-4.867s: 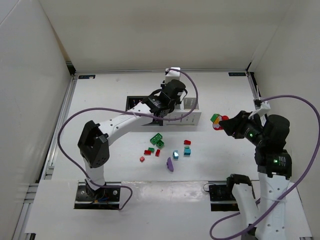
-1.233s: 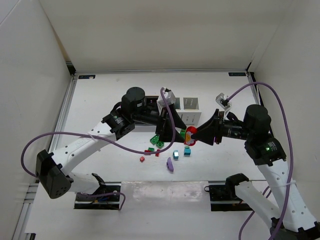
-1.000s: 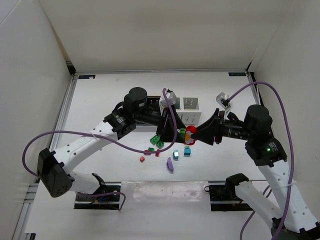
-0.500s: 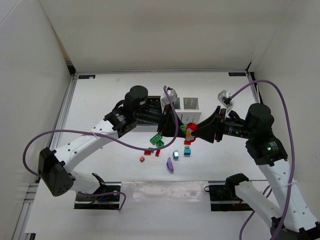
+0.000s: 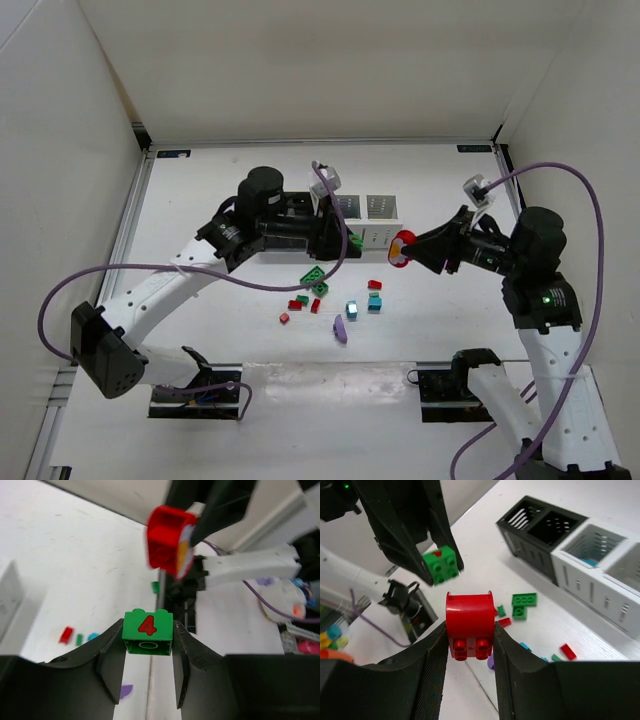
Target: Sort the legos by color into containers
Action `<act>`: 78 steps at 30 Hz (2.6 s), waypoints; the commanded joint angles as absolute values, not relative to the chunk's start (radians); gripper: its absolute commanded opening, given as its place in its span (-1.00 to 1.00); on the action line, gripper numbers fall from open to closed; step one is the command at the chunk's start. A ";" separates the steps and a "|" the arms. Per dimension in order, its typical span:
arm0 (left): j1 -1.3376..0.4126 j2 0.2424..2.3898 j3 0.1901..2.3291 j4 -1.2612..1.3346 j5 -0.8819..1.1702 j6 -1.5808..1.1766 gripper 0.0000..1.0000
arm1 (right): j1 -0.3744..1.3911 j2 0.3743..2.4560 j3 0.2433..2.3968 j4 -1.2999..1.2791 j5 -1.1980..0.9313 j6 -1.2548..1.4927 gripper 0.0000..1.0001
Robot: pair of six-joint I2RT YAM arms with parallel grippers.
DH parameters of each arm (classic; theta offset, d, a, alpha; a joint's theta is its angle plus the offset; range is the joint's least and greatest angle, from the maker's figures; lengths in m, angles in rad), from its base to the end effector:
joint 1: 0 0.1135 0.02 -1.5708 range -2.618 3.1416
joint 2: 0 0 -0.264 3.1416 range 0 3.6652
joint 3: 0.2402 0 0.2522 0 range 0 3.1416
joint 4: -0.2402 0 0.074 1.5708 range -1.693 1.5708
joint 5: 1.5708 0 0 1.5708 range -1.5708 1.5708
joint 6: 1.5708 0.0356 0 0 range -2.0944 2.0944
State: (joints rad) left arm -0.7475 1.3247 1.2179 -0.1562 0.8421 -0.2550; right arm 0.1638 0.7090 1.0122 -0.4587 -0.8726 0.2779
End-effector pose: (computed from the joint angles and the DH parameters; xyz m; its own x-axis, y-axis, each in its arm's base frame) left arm 0.2020 -0.2234 0.3777 -0.4319 0.1714 -0.8855 0.9012 0.0432 -0.4313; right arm 0.1250 0.0483 0.4008 -0.3805 0.1159 -0.9175 -0.7769 0.4982 0.3851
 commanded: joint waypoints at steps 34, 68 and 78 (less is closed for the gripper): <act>-0.560 1.844 1.654 -0.680 -0.143 -0.411 -0.51 | 0.120 0.910 1.052 -0.495 -0.339 0.235 -1.00; -0.565 1.181 1.189 -0.730 -0.089 -0.511 1.00 | 0.387 1.469 1.353 -0.414 0.061 0.158 -1.00; -0.564 1.088 1.074 -0.802 -0.089 -0.548 1.00 | 0.437 1.542 1.358 -0.359 0.140 0.155 -1.00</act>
State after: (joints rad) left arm -0.5602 1.1370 1.0824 -0.7845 -0.0868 -0.5301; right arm 0.4286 1.5330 1.3025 -0.4263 0.0933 0.1642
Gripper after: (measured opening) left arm 0.993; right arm 0.412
